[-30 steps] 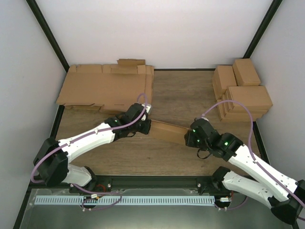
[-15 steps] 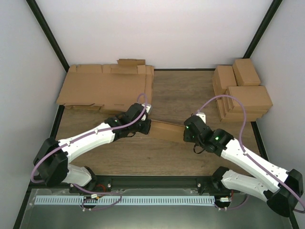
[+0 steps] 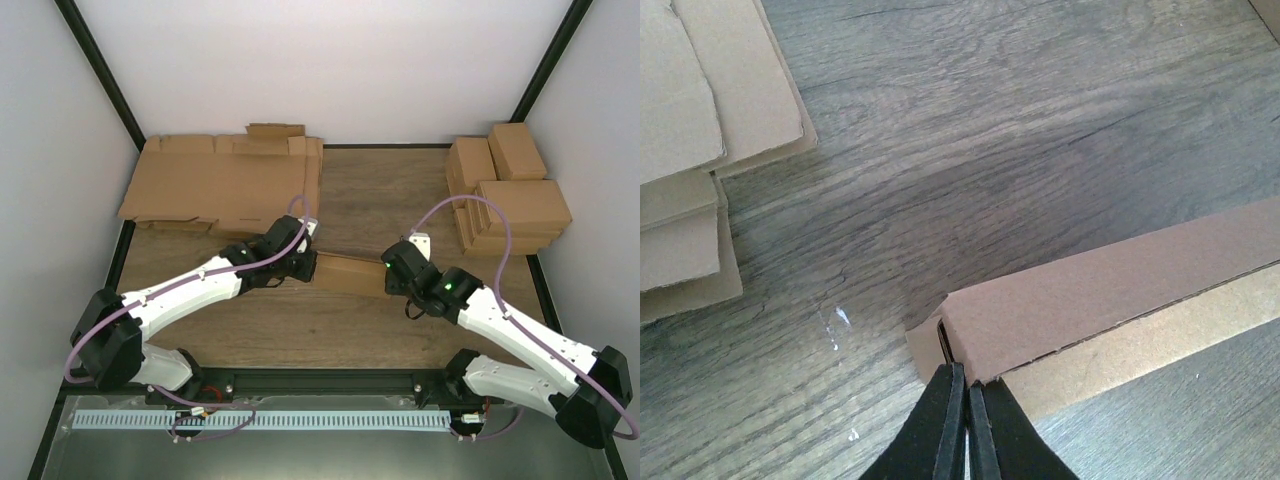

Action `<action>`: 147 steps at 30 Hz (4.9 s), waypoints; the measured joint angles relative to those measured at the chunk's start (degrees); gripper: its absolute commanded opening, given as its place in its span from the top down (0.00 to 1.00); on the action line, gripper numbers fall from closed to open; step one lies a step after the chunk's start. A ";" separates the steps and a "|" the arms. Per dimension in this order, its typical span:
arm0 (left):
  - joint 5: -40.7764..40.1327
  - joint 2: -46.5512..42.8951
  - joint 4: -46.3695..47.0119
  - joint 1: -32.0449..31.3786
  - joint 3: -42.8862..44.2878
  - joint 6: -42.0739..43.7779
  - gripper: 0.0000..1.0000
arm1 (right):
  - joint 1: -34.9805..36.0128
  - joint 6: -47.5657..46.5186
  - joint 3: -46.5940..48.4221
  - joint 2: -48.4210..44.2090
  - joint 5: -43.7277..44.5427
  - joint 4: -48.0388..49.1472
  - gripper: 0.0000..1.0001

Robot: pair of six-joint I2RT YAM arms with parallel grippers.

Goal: Fold the paper box

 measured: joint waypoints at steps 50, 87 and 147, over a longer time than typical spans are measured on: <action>-10.01 -7.82 -15.98 0.87 3.30 0.55 0.96 | -0.09 -5.57 14.69 13.33 -15.08 -4.44 0.99; -8.22 -5.49 -17.14 2.16 2.47 0.15 0.96 | -2.82 0.70 22.25 21.24 -23.23 -11.96 0.99; -8.31 -4.48 -4.96 2.08 -2.32 -1.40 0.96 | -4.22 -6.21 14.05 11.76 -21.88 -3.28 0.57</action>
